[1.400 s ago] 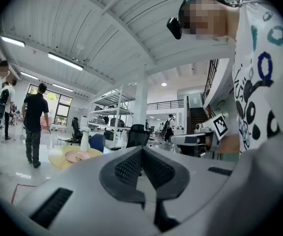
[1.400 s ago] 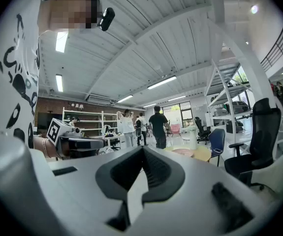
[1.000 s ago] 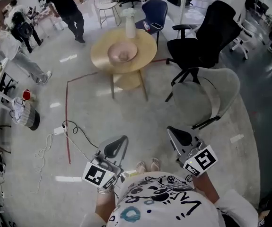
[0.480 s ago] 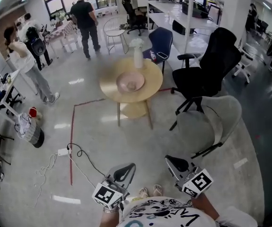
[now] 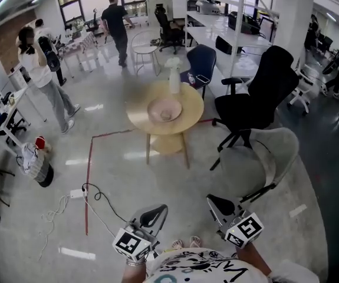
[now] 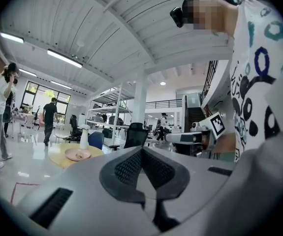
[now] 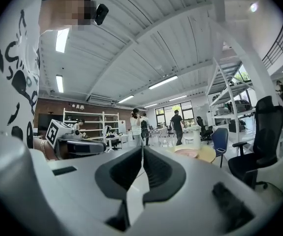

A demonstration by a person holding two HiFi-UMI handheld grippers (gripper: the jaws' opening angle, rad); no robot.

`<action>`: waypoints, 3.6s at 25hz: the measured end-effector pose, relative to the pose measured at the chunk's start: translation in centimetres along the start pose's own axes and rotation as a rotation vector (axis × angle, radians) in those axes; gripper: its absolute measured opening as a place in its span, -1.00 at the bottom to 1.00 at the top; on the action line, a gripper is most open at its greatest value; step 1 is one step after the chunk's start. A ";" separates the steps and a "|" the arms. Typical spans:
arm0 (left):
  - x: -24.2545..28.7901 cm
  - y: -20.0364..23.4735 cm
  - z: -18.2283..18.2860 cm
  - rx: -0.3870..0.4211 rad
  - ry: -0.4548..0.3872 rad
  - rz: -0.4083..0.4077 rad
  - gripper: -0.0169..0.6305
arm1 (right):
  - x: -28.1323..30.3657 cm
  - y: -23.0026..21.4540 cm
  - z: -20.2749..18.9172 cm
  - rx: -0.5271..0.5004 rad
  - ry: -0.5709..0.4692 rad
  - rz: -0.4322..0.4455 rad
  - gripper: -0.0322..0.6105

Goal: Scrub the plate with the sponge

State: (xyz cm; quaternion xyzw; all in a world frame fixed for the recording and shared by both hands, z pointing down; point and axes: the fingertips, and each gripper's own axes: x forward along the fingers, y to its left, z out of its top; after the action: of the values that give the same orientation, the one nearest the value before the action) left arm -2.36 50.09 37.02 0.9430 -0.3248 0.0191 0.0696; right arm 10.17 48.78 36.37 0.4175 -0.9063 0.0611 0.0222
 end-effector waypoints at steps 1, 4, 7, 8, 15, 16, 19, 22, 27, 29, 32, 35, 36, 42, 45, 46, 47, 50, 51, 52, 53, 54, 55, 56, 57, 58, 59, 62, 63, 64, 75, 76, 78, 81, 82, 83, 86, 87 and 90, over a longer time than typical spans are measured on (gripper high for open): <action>-0.2 0.1 0.0 -0.003 -0.004 -0.001 -0.90 | 0.0 0.1 -0.1 -0.001 0.005 -0.006 -0.81; -0.8 0.3 -0.1 -0.015 -0.009 -0.004 -0.90 | 0.2 0.6 -0.2 0.000 0.012 -0.018 -0.81; -1.4 0.9 -0.7 -0.020 -0.004 -0.005 -0.90 | 0.4 1.2 -0.4 0.003 0.007 -0.023 -0.81; -1.6 1.1 -1.0 -0.019 -0.003 -0.003 -0.90 | 0.5 1.4 -0.5 0.003 0.006 -0.024 -0.81; -3.5 1.4 -1.8 -0.037 0.006 0.005 -0.90 | 0.4 3.0 -0.9 0.009 0.013 -0.042 -0.81; -3.6 1.5 -1.8 -0.037 0.010 0.002 -0.90 | 0.4 3.0 -0.9 0.008 0.014 -0.044 -0.81; -3.6 1.8 -1.9 -0.040 0.015 -0.001 -0.90 | 0.8 2.8 -1.2 0.015 0.018 -0.050 -0.81; -3.2 2.6 -2.2 -0.045 0.015 0.006 -0.90 | 1.5 2.2 -1.6 0.024 0.014 -0.048 -0.81; -2.3 3.8 -2.2 -0.045 0.025 0.001 -0.90 | 2.8 1.2 -1.2 0.026 0.007 -0.050 -0.81; -1.7 4.1 -2.2 -0.048 0.026 -0.006 -0.90 | 3.2 0.5 -1.5 0.031 0.011 -0.056 -0.81; -0.6 5.3 -2.1 -0.040 0.030 -0.008 -0.90 | 4.1 -1.0 -1.6 0.034 0.014 -0.066 -0.81; 0.6 7.1 -2.1 -0.045 0.045 -0.003 -0.90 | 5.7 -2.5 -1.2 0.040 0.009 -0.069 -0.81; 1.0 7.6 -2.0 -0.051 0.044 -0.002 -0.90 | 6.2 -2.9 -1.1 0.041 0.010 -0.069 -0.81; 4.2 10.7 0.1 -0.056 0.025 0.001 -0.90 | 9.5 -5.7 0.5 0.037 0.008 -0.046 -0.81; 6.0 12.1 1.1 -0.048 0.022 0.002 -0.90 | 11.2 -7.1 1.4 0.030 0.002 -0.027 -0.81; 6.6 12.4 1.3 -0.045 0.022 0.002 -0.90 | 11.6 -7.7 1.6 0.027 0.001 -0.022 -0.81; 7.3 12.8 1.5 -0.044 0.021 0.004 -0.90 | 12.1 -8.3 1.8 0.027 0.001 -0.019 -0.81; 9.2 13.9 2.0 -0.046 0.019 0.012 -0.90 | 13.2 -10.2 2.1 0.030 -0.001 -0.012 -0.81; 9.9 14.2 2.1 -0.045 0.019 0.013 -0.90 | 13.6 -10.9 2.2 0.031 -0.001 -0.010 -0.81; 10.5 14.5 2.2 -0.044 0.019 0.014 -0.90 | 13.8 -11.6 2.3 0.032 -0.002 -0.008 -0.81; 11.1 14.7 2.3 -0.043 0.019 0.016 -0.90 | 14.1 -12.3 2.3 0.033 -0.003 -0.007 -0.81; 11.8 15.0 2.4 -0.043 0.018 0.019 -0.90 | 14.3 -12.9 2.4 0.034 -0.004 -0.005 -0.81; 12.4 15.3 2.4 -0.043 0.016 0.024 -0.90 | 14.5 -13.6 2.4 0.034 -0.004 -0.003 -0.81; 13.0 15.6 2.6 -0.044 0.014 0.029 -0.90 | 14.8 -14.2 2.5 0.035 -0.003 0.000 -0.81; 13.6 15.9 2.7 -0.044 0.012 0.033 -0.90 | 15.0 -14.8 2.5 0.035 -0.002 0.004 -0.81; 14.1 16.2 2.8 -0.045 0.010 0.038 -0.90 | 15.3 -15.4 2.5 0.035 -0.001 0.009 -0.81; 14.7 16.5 2.9 -0.045 0.008 0.042 -0.90 | 15.6 -15.9 2.6 0.036 0.000 0.015 -0.81; 16.4 17.3 2.9 -0.044 0.011 0.053 -0.90 | 16.4 -17.4 2.5 0.037 0.003 0.033 -0.81; 17.0 17.6 2.9 -0.043 0.011 0.058 -0.90 | 16.6 -17.9 2.5 0.039 0.006 0.038 -0.81; 17.5 17.9 2.9 -0.042 0.011 0.063 -0.90 | 16.8 -18.4 2.4 0.040 0.008 0.044 -0.81; 21.6 19.4 2.7 -0.062 0.014 0.116 -0.90 | 18.9 -22.4 2.2 0.054 0.029 0.107 -0.81; 21.8 19.3 2.6 -0.064 0.022 0.117 -0.90 | 19.0 -22.7 2.2 0.059 0.028 0.108 -0.81; 22.1 19.4 2.2 -0.069 0.034 0.118 -0.90 | 19.2 -23.4 1.9 0.063 0.031 0.106 -0.81; 22.4 19.7 1.7 -0.074 0.045 0.124 -0.90 | 19.9 -24.2 1.1 0.074 0.042 0.103 -0.81; 22.4 19.9 1.6 -0.071 0.050 0.126 -0.90 | 20.1 -24.4 0.9 0.082 0.043 0.103 -0.81; 22.4 20.1 1.6 -0.066 0.055 0.128 -0.90 | 20.3 -24.5 0.9 0.089 0.043 0.104 -0.81; 22.9 21.3 1.6 -0.059 0.068 0.127 -0.90 | 21.3 -24.9 0.8 0.096 0.045 0.108 -0.81; 23.1 21.7 1.6 -0.061 0.068 0.125 -0.90 | 21.7 -25.1 0.7 0.096 0.048 0.108 -0.81; 23.8 23.2 2.0 -0.058 0.056 0.120 -0.90 | 23.3 -25.8 0.6 0.094 0.051 0.102 -0.81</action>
State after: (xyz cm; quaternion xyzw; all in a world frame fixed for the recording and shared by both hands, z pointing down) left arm 2.13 17.17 39.70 0.9185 -0.3791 0.0403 0.1046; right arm 14.62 14.53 40.26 0.3697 -0.9217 0.1153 0.0224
